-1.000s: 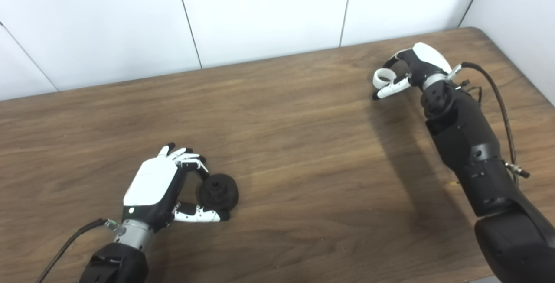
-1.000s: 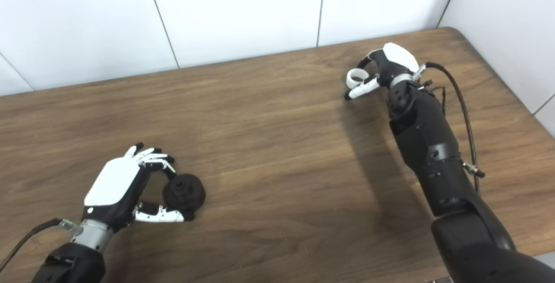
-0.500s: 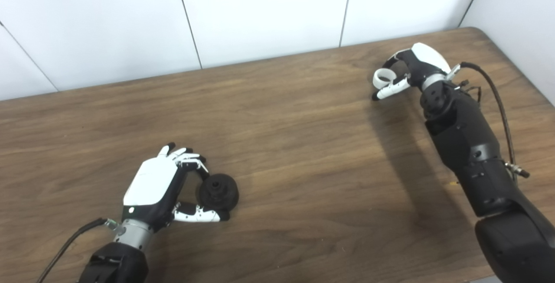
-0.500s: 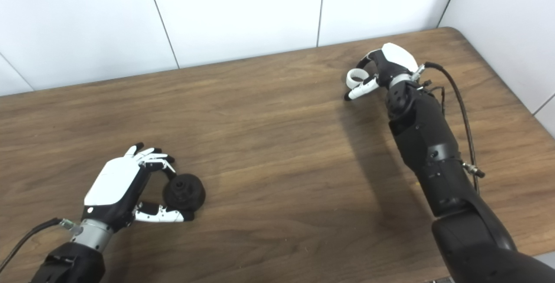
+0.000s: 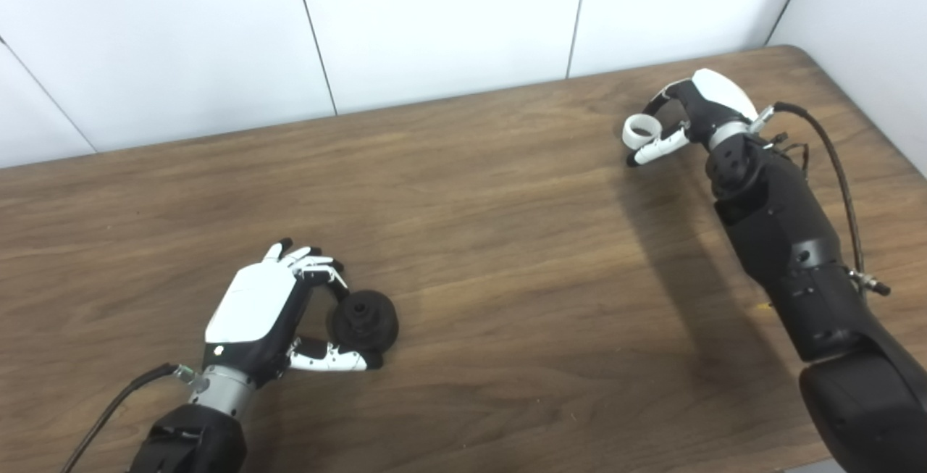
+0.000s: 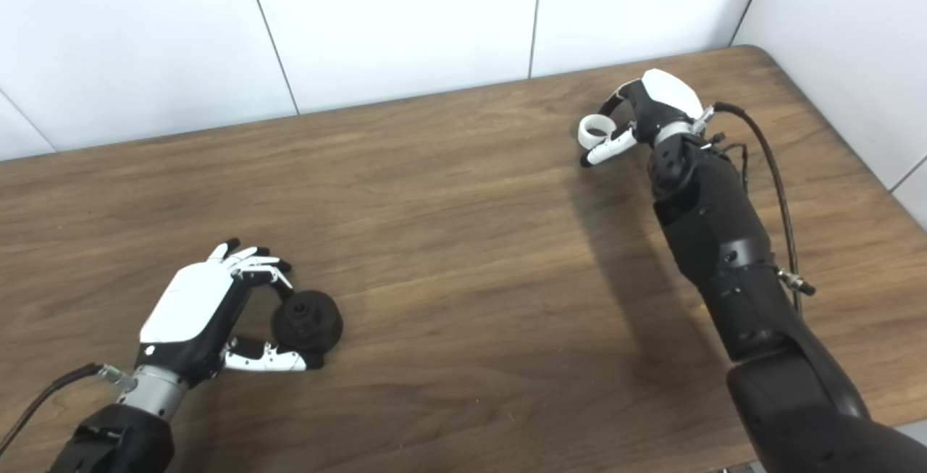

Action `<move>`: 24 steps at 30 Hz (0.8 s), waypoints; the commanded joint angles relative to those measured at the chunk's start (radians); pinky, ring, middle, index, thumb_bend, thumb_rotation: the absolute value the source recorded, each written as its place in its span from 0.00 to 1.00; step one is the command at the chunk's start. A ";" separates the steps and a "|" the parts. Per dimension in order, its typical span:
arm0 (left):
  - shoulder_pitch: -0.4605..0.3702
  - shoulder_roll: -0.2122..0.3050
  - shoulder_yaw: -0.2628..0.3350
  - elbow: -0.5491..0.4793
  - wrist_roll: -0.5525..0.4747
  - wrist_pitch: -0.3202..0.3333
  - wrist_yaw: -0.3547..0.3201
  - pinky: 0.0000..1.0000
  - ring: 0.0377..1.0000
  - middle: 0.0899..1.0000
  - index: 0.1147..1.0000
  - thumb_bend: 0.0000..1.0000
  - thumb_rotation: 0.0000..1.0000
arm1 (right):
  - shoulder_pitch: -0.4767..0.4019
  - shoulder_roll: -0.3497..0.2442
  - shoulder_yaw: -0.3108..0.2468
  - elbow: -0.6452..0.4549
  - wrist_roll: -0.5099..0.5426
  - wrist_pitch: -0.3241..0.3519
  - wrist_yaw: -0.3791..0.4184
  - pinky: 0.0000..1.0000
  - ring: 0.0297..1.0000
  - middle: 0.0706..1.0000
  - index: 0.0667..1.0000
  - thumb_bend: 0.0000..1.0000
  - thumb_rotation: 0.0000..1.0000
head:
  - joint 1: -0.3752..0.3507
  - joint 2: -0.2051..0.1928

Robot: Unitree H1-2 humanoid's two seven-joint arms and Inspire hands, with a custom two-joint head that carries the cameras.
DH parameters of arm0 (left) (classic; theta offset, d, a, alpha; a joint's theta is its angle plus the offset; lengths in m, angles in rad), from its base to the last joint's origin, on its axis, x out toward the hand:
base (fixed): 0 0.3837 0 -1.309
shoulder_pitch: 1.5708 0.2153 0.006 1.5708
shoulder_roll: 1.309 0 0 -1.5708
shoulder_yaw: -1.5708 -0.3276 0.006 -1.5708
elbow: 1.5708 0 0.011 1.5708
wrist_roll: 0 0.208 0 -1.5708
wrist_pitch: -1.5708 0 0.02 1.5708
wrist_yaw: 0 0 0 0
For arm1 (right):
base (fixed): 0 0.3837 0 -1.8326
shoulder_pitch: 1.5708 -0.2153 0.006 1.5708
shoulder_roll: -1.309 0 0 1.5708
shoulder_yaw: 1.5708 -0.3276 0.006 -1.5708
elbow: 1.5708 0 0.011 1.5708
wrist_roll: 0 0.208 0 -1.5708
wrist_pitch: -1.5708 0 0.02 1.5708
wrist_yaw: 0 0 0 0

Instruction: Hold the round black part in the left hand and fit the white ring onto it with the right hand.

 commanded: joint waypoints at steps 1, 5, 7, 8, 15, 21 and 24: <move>-0.020 0.019 0.009 -0.023 0.012 -0.002 -0.003 1.00 0.89 0.75 0.42 0.52 0.05 | -0.032 -0.027 -0.002 -0.031 -0.006 0.000 -0.030 0.98 0.97 0.89 0.61 0.74 0.18 | 0.000 0.000; -0.021 0.021 0.011 -0.025 0.008 -0.001 -0.008 1.00 0.89 0.75 0.42 0.52 0.05 | -0.032 -0.025 -0.005 -0.031 -0.012 0.000 -0.026 0.99 0.97 0.89 0.61 0.74 0.17 | -0.002 0.002; -0.021 0.022 0.010 -0.025 0.010 -0.003 -0.008 1.00 0.89 0.75 0.42 0.52 0.05 | -0.031 -0.026 -0.003 -0.034 -0.013 0.000 -0.024 0.98 0.97 0.89 0.61 0.74 0.18 | -0.002 0.002; -0.021 0.023 0.010 -0.025 0.011 -0.004 -0.008 1.00 0.89 0.75 0.42 0.52 0.05 | -0.031 -0.026 -0.002 -0.035 -0.013 0.000 -0.023 0.98 0.97 0.89 0.61 0.74 0.18 | -0.002 0.003; -0.022 0.022 0.010 -0.025 0.015 -0.006 -0.007 1.00 0.89 0.75 0.42 0.52 0.05 | -0.033 -0.034 0.015 -0.030 0.000 -0.001 -0.033 0.97 0.97 0.88 0.61 0.74 0.18 | -0.002 0.003; -0.024 0.020 0.011 -0.029 0.012 0.001 -0.016 1.00 0.89 0.75 0.42 0.52 0.05 | -0.033 -0.033 0.016 -0.023 0.015 -0.004 -0.063 0.98 0.96 0.87 0.46 0.53 0.14 | -0.002 0.003; -0.022 0.020 0.011 -0.030 0.012 -0.002 -0.016 1.00 0.89 0.75 0.42 0.52 0.05 | -0.027 -0.038 0.023 -0.021 0.029 -0.015 -0.086 0.98 0.95 0.85 0.45 0.52 0.13 | 0.000 0.004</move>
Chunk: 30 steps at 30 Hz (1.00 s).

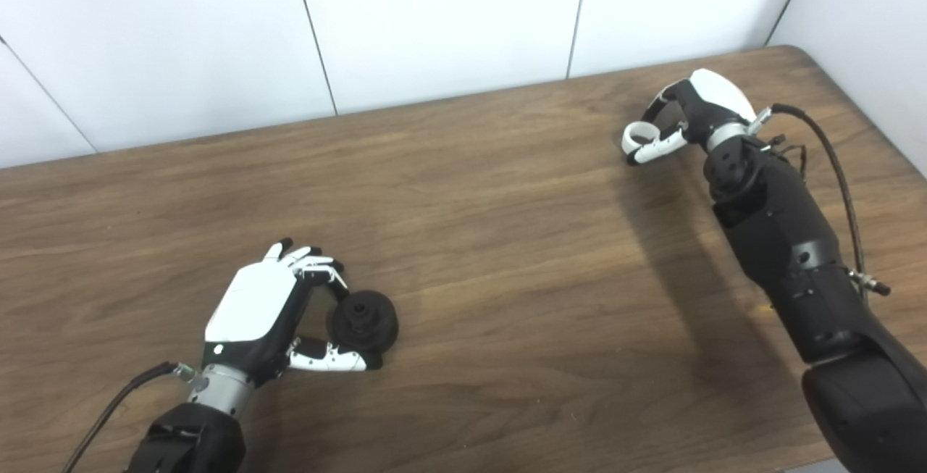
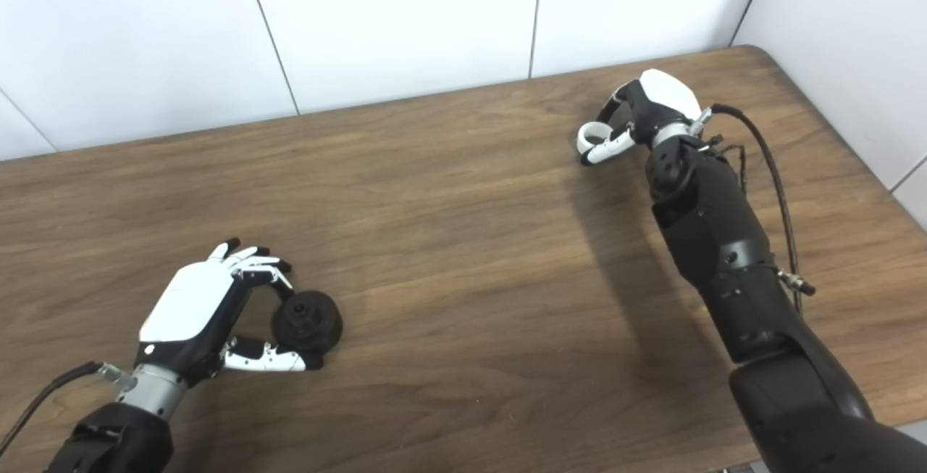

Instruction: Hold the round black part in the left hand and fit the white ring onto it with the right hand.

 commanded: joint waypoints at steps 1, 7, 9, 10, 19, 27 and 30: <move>-0.018 0.018 0.009 -0.024 0.009 -0.003 0.003 1.00 0.89 0.75 0.42 0.52 0.05 | -0.026 -0.034 0.001 -0.022 0.007 -0.016 -0.041 0.99 0.95 0.85 0.45 0.52 0.13 | 0.000 0.001; -0.019 0.017 0.010 -0.024 0.011 -0.003 0.001 1.00 0.89 0.75 0.42 0.52 0.05 | -0.021 -0.045 0.014 -0.024 0.028 -0.012 -0.053 0.99 0.95 0.84 0.45 0.52 0.13 | 0.000 0.001; -0.020 0.018 0.010 -0.023 0.010 -0.007 0.003 1.00 0.89 0.76 0.42 0.52 0.05 | -0.020 -0.047 0.017 -0.023 0.033 -0.010 -0.056 0.99 0.95 0.84 0.45 0.52 0.13 | 0.001 0.001; -0.021 0.018 0.010 -0.021 0.011 -0.009 0.005 1.00 0.89 0.75 0.42 0.52 0.05 | -0.020 -0.047 0.019 -0.021 0.035 -0.010 -0.057 0.99 0.95 0.84 0.45 0.52 0.13 | 0.001 0.001; -0.024 0.013 0.007 -0.026 0.022 0.001 -0.006 1.00 0.89 0.76 0.42 0.52 0.05 | -0.001 -0.070 0.056 -0.093 0.043 -0.030 -0.037 1.00 0.96 0.85 0.45 0.52 0.13 | 0.011 0.002; -0.023 -0.002 0.002 -0.035 0.034 0.007 -0.011 1.00 0.88 0.75 0.42 0.52 0.05 | 0.011 -0.051 0.144 -0.336 0.006 -0.002 0.075 1.00 0.97 0.85 0.45 0.52 0.13 | 0.040 0.011; -0.021 -0.008 -0.002 -0.040 0.038 0.009 -0.013 1.00 0.88 0.75 0.42 0.52 0.05 | 0.011 -0.022 0.167 -0.419 -0.026 0.001 0.133 0.99 0.97 0.85 0.45 0.52 0.13 | 0.054 0.017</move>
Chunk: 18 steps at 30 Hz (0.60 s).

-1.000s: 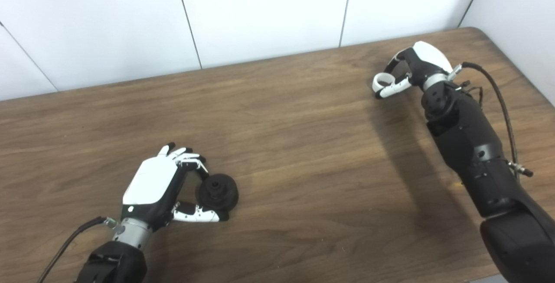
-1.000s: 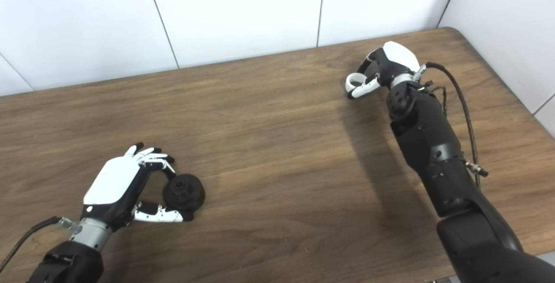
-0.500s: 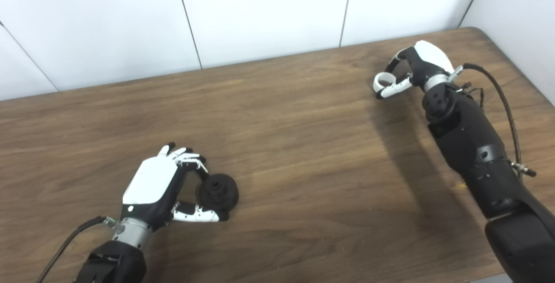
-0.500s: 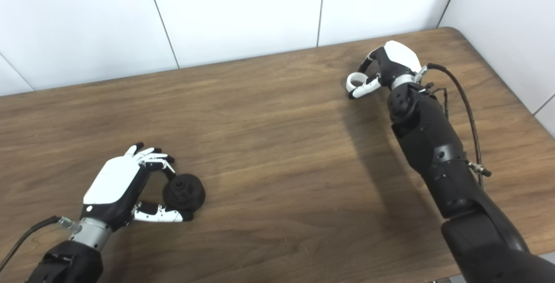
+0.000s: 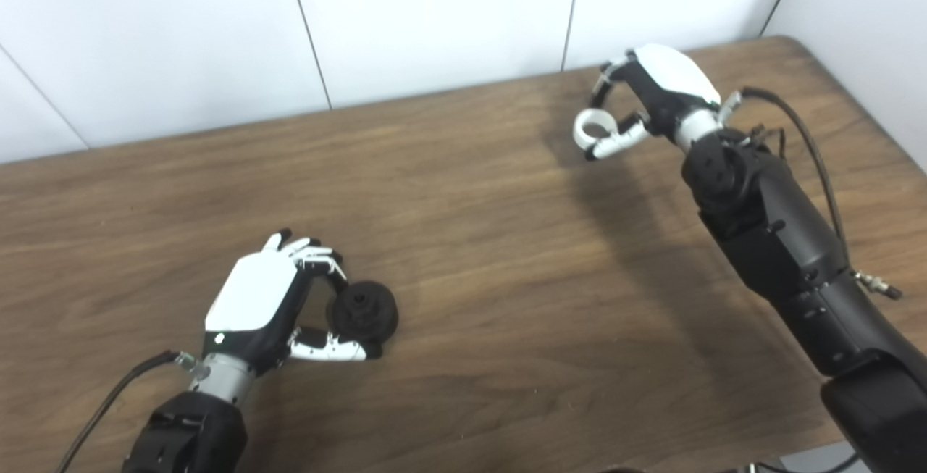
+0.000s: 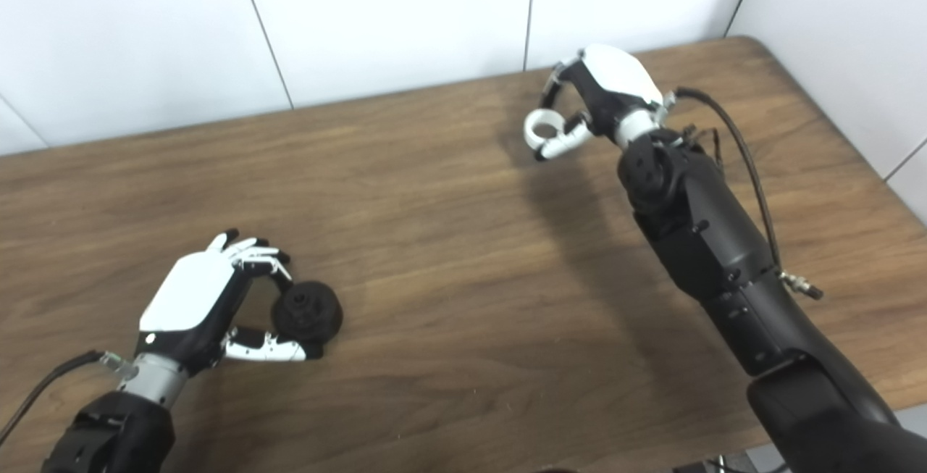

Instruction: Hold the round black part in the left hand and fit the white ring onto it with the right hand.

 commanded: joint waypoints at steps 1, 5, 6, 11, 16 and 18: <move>-0.017 -0.001 -0.004 -0.035 0.011 0.001 -0.001 1.00 0.88 0.75 0.42 0.52 0.05 | -0.037 0.012 0.013 -0.080 -0.035 0.001 0.031 0.99 0.97 0.85 0.45 0.52 0.13 | 0.008 0.004; -0.013 -0.013 -0.012 -0.045 0.022 0.011 -0.006 1.00 0.88 0.75 0.42 0.52 0.05 | -0.031 0.058 0.042 -0.201 -0.086 0.001 0.133 0.98 0.97 0.84 0.45 0.52 0.14 | 0.020 0.011; -0.012 -0.016 -0.013 -0.045 0.023 0.013 -0.005 1.00 0.88 0.75 0.42 0.52 0.05 | -0.029 0.074 0.045 -0.233 -0.100 0.002 0.165 0.99 0.97 0.83 0.45 0.52 0.13 | 0.019 0.013; -0.014 -0.027 -0.022 -0.054 0.030 0.032 -0.022 1.00 0.89 0.76 0.42 0.52 0.05 | -0.022 0.148 0.081 -0.349 -0.161 0.001 0.307 0.99 0.96 0.83 0.45 0.52 0.14 | 0.026 0.022; -0.013 -0.046 -0.029 -0.069 0.049 0.051 -0.041 1.00 0.89 0.75 0.42 0.52 0.05 | -0.021 0.234 0.100 -0.416 -0.203 0.001 0.412 1.00 0.97 0.84 0.45 0.52 0.14 | 0.052 0.037; -0.015 -0.053 -0.035 -0.078 0.063 0.062 -0.053 1.00 0.89 0.75 0.42 0.52 0.05 | -0.019 0.257 0.103 -0.440 -0.199 0.000 0.433 1.00 0.97 0.85 0.45 0.52 0.14 | 0.082 0.044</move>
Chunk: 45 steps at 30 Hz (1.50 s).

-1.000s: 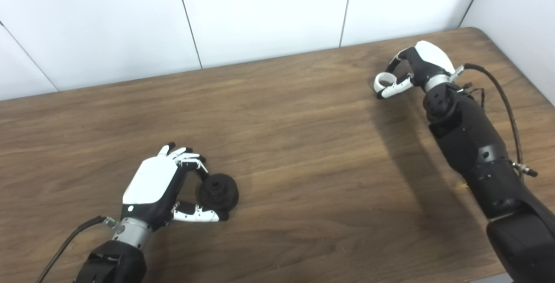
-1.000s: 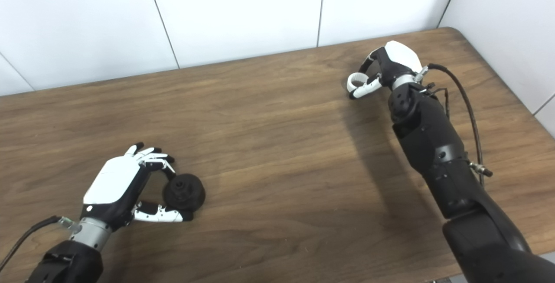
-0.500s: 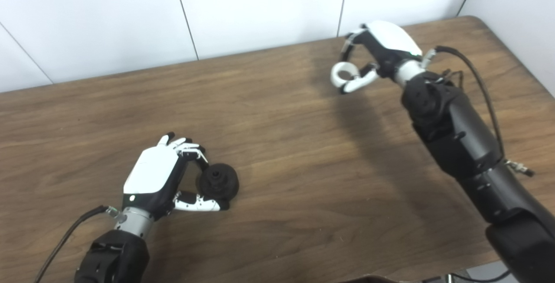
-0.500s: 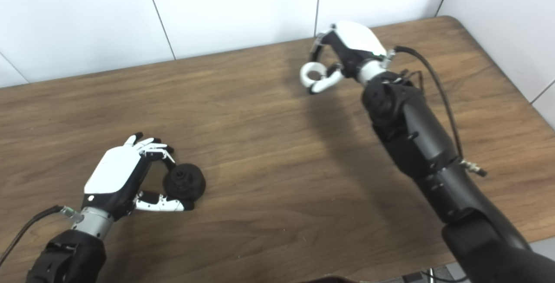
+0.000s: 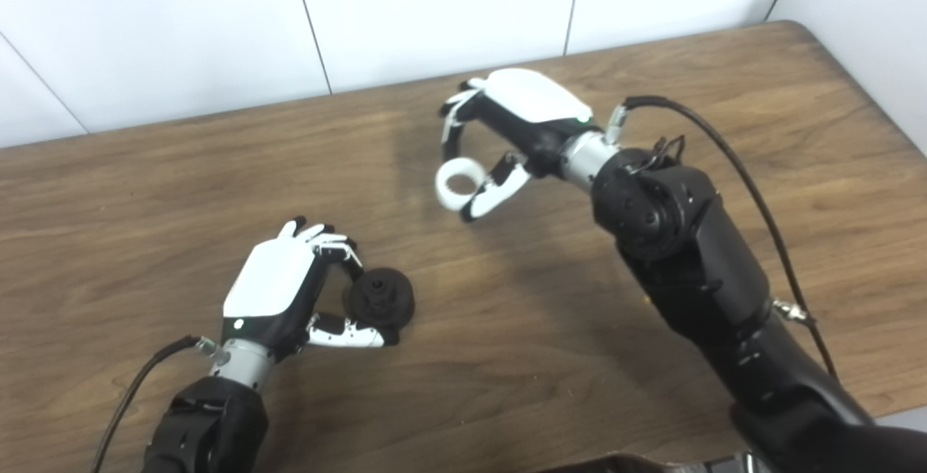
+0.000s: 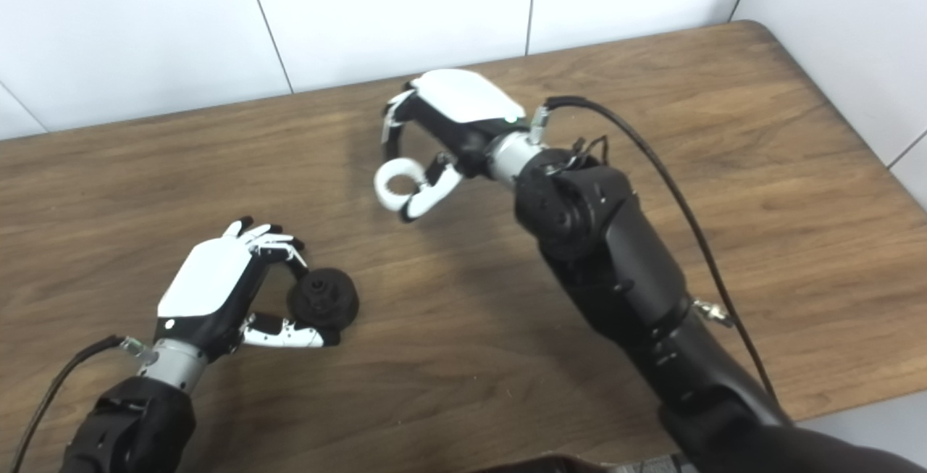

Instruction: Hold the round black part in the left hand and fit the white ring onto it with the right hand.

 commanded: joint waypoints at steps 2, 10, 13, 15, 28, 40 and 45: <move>-0.018 -0.010 -0.010 -0.041 0.027 0.006 -0.005 1.00 0.89 0.75 0.42 0.52 0.05 | -0.027 0.019 -0.006 -0.061 -0.003 -0.003 0.011 1.00 0.97 0.85 0.45 0.52 0.14 | 0.023 0.006; -0.018 -0.044 -0.023 -0.045 0.051 0.015 -0.009 1.00 0.89 0.76 0.42 0.52 0.05 | -0.010 0.042 0.036 -0.088 0.002 -0.029 0.023 1.00 0.97 0.84 0.45 0.52 0.13 | 0.103 0.018; -0.017 -0.057 -0.028 -0.041 0.057 0.016 -0.005 1.00 0.90 0.76 0.42 0.52 0.05 | 0.002 0.039 0.044 -0.079 0.013 -0.042 0.012 1.00 0.98 0.84 0.45 0.52 0.13 | 0.130 0.021; -0.017 -0.063 -0.034 -0.037 0.066 0.014 0.001 1.00 0.90 0.76 0.42 0.52 0.05 | 0.011 0.037 0.045 -0.074 0.023 -0.052 0.008 1.00 0.98 0.84 0.45 0.52 0.13 | 0.146 0.024; -0.015 -0.080 -0.039 -0.024 0.087 0.010 0.015 1.00 0.89 0.76 0.42 0.52 0.05 | 0.048 0.036 0.068 -0.041 0.028 -0.086 0.010 1.00 0.97 0.84 0.45 0.52 0.13 | 0.167 0.020; -0.018 -0.083 -0.040 -0.021 0.099 0.014 0.009 1.00 0.89 0.76 0.42 0.52 0.06 | 0.072 0.036 0.083 -0.020 0.036 -0.091 0.008 1.00 0.99 0.85 0.45 0.52 0.13 | 0.161 0.019; -0.019 -0.086 -0.036 -0.022 0.089 0.011 0.013 1.00 0.89 0.76 0.42 0.52 0.05 | 0.077 0.039 0.096 -0.003 0.026 -0.108 -0.008 1.00 0.99 0.86 0.45 0.52 0.13 | 0.160 0.017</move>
